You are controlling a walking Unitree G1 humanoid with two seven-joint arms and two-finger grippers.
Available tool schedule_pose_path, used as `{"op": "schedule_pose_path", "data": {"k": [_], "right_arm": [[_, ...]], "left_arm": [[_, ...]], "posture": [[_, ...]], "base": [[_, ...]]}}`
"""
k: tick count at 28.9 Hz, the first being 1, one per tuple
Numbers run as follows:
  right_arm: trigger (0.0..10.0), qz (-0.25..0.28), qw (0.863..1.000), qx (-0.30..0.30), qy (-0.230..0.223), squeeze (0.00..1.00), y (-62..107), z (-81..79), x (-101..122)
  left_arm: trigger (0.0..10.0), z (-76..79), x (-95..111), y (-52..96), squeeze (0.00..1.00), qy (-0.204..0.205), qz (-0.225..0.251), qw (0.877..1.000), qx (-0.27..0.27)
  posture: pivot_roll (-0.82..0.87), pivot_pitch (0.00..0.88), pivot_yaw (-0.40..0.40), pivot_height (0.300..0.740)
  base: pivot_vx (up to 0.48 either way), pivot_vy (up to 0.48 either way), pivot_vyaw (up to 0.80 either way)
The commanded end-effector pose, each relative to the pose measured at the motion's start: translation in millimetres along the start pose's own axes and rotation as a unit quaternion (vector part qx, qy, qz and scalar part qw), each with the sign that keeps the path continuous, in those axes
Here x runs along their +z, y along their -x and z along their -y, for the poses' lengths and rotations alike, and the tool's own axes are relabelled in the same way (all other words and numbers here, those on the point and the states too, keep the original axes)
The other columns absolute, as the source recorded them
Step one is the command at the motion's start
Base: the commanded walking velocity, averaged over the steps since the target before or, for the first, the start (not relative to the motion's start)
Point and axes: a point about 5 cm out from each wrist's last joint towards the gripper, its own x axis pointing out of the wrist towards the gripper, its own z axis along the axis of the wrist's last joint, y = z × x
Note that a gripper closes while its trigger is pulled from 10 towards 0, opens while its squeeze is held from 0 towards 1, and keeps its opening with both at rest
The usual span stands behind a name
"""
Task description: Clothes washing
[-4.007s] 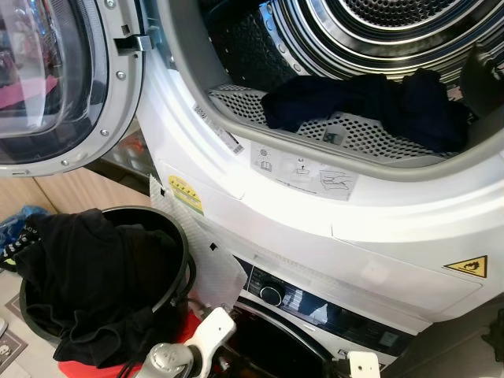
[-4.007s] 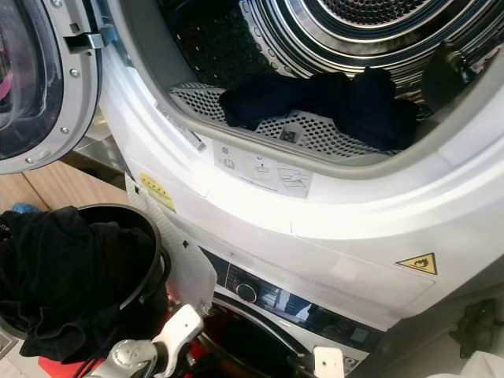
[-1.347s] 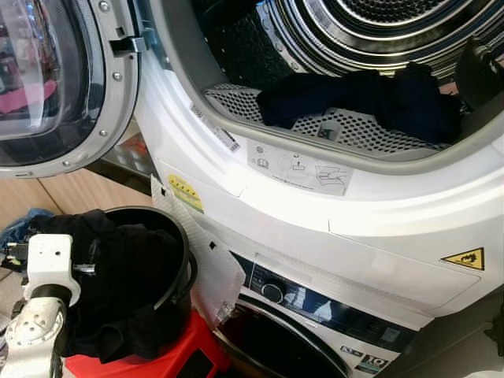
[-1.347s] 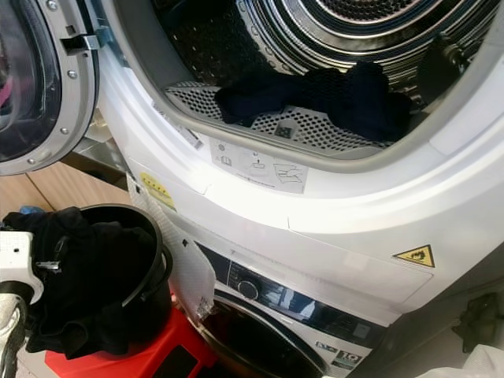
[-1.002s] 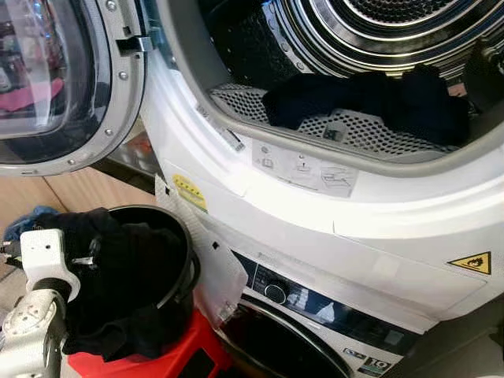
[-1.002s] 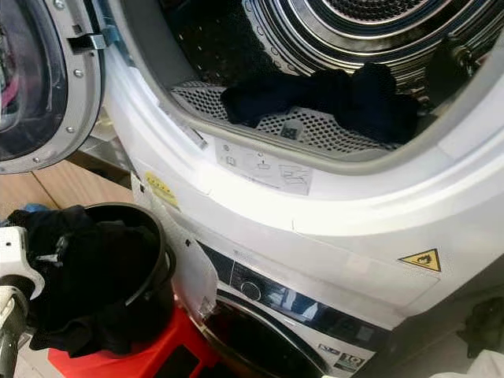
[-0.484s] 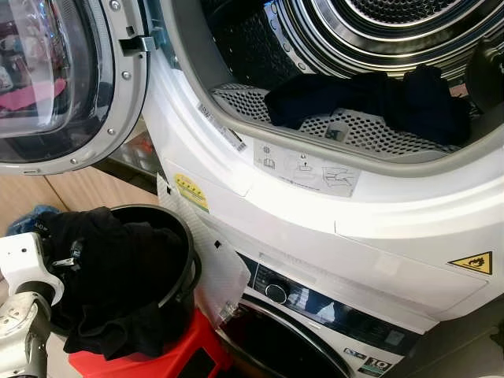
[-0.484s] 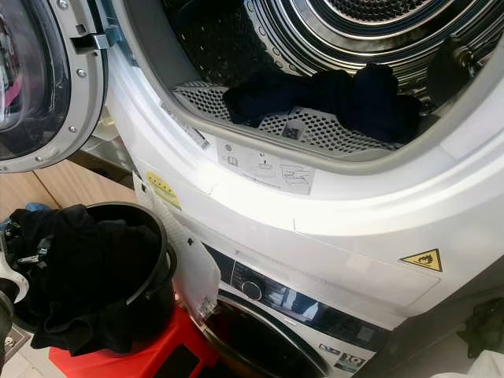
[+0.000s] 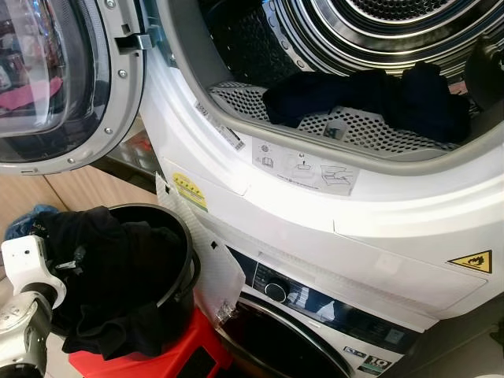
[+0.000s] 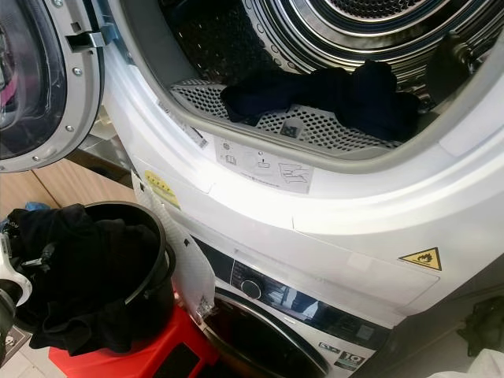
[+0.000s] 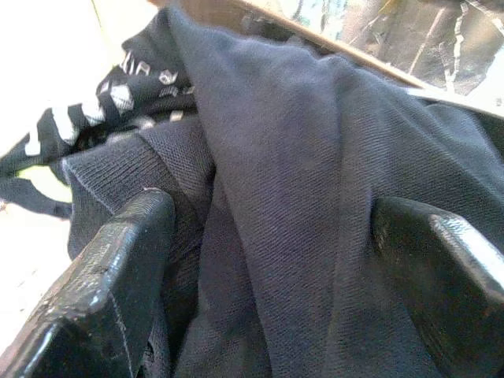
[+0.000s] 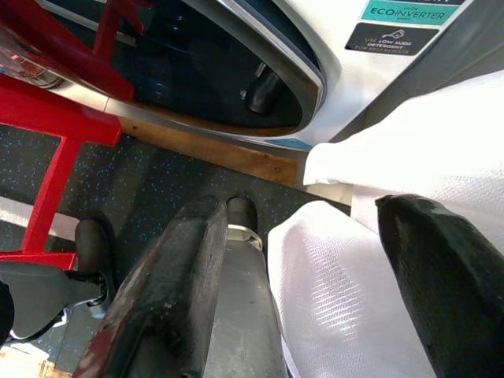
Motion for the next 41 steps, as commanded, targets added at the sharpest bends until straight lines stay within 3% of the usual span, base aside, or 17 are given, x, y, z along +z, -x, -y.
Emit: {"op": "schedule_pose_path", "data": {"k": [1,8,12,17,20,23,24,25,26,27,41], "right_arm": [[10.0,-0.010,1.000,-0.003,-0.002,0.00,2.2,0.6,-7.4],[10.0,-0.009,1.000,-0.006,0.001,0.00,2.2,1.6,-7.3],[10.0,-0.006,1.000,-0.006,0.004,0.00,2.0,2.5,-6.1],[10.0,-0.006,1.000,-0.005,0.008,0.00,1.4,1.8,-4.8],[10.0,-0.004,1.000,-0.004,0.009,0.00,1.1,0.6,-3.4],[10.0,-0.003,1.000,-0.004,0.011,0.00,1.0,0.3,-3.1],[10.0,-0.004,1.000,-0.004,0.011,0.00,1.2,0.6,-3.7],[10.0,-0.004,1.000,-0.004,0.012,0.00,1.4,0.9,-4.4],[10.0,-0.005,1.000,-0.004,0.012,0.00,1.6,1.2,-4.8],[10.0,-0.006,1.000,-0.005,0.013,0.00,1.8,1.8,-5.6],[10.0,-0.005,1.000,-0.008,0.010,0.00,1.9,2.9,-5.7]], "left_arm": [[10.0,-8.6,-4.4,-1.4,0.00,0.008,-0.020,0.999,0.025],[10.0,-6.1,-9.2,-6.9,0.00,0.044,-0.038,0.998,0.032],[10.0,7.7,-10.1,-11.8,0.00,0.046,-0.045,0.998,0.009],[10.0,28.3,-21.4,-14.9,0.00,0.076,-0.070,0.995,-0.005],[10.0,55.4,-32.4,-13.3,0.00,0.097,-0.080,0.991,-0.044],[10.0,63.6,-36.2,-12.5,0.00,0.103,-0.084,0.990,-0.053],[7.7,63.6,-36.1,-12.5,0.00,0.103,-0.083,0.990,-0.054],[2.8,63.5,-35.6,-12.6,0.00,0.106,-0.080,0.990,-0.055],[2.8,63.4,-35.2,-12.7,0.00,0.109,-0.078,0.989,-0.055],[0.0,62.6,-33.1,-13.0,0.00,0.108,-0.072,0.990,-0.057],[0.0,73.5,-25.3,-11.0,0.00,0.108,-0.042,0.990,-0.085]], "posture": [[0.10,0.141,0.033,0.740],[0.08,0.139,0.030,0.740],[0.08,0.134,0.027,0.740],[0.08,0.130,0.026,0.740],[0.07,0.125,0.026,0.740],[0.07,0.124,0.022,0.740],[0.07,0.125,0.023,0.740],[0.07,0.125,0.023,0.740],[0.07,0.126,0.022,0.740],[0.07,0.129,0.021,0.740],[0.07,0.135,0.024,0.740]], "base": [[0.000,0.000,0.00],[0.000,0.000,0.00],[0.000,0.000,0.00],[0.000,0.000,0.00],[0.000,0.000,0.00],[0.000,0.000,0.00],[0.000,0.000,0.00],[0.000,0.000,0.00],[0.000,0.000,0.00],[0.000,0.000,0.00],[0.000,0.000,0.00]]}}
